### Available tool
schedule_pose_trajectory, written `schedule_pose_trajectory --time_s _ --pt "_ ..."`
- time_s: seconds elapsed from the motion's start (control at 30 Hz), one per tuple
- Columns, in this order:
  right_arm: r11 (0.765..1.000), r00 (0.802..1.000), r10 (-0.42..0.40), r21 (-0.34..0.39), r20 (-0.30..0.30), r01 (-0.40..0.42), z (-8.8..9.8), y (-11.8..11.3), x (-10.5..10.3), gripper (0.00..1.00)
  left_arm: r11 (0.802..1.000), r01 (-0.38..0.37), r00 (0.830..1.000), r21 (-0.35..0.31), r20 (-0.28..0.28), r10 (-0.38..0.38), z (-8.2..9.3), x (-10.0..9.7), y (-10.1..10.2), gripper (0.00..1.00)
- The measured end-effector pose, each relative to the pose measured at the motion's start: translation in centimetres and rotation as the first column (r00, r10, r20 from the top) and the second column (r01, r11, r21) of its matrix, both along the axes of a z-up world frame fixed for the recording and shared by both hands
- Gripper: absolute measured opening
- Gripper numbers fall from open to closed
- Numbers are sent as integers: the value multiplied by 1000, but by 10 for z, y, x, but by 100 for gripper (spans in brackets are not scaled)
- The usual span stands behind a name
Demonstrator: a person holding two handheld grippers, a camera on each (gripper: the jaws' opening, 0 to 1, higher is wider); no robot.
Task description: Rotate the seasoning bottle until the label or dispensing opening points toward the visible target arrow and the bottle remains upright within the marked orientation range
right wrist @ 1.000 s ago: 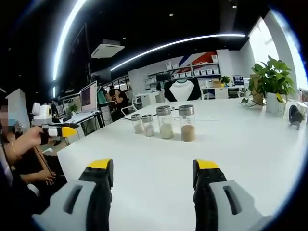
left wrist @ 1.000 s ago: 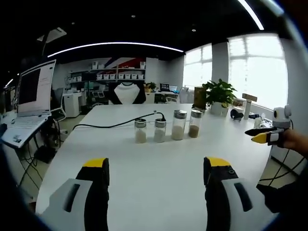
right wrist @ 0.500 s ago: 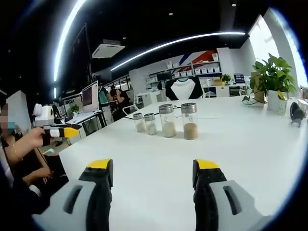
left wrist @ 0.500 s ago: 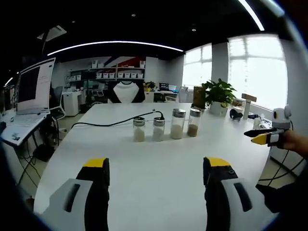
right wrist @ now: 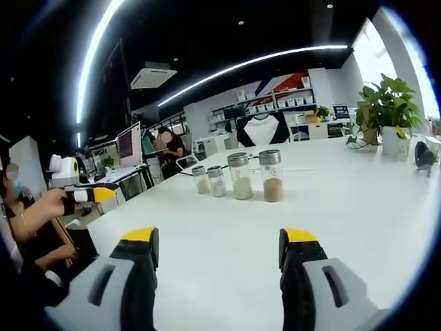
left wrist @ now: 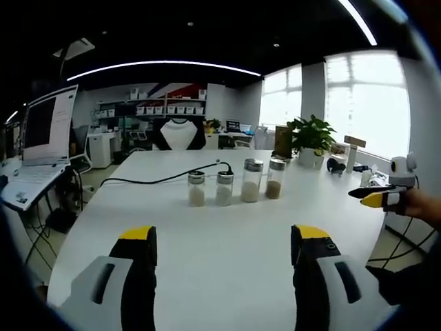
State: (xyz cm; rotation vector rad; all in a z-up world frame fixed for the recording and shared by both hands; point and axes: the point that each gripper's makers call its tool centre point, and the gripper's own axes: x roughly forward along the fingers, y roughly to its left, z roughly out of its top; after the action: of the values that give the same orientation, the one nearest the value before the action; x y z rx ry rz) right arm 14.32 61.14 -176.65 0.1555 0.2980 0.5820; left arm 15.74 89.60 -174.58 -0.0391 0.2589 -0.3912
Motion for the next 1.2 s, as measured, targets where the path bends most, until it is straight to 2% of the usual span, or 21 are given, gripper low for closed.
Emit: schedule_pose_trajectory --time_s 0.17,0.3,0.73,1.2 --pt "1000 1000 -17 4 1 17 2 -2 -1 84 1000 -3 1000 -9 0 3 0 -2 -1 85" --pt "999 1000 -26 -23 17 26 5 -3 -4 87 1000 1 1000 -11 4 -1 2 -5 -2 85" --pt "998 998 -35 -43 47 37 11 -10 -3 88 1000 0 1000 -18 6 0 1 -8 -2 85" --pt "999 999 -23 -41 42 25 10 -10 -6 86 1000 14 1000 -2 -1 -14 -1 -10 -5 85"
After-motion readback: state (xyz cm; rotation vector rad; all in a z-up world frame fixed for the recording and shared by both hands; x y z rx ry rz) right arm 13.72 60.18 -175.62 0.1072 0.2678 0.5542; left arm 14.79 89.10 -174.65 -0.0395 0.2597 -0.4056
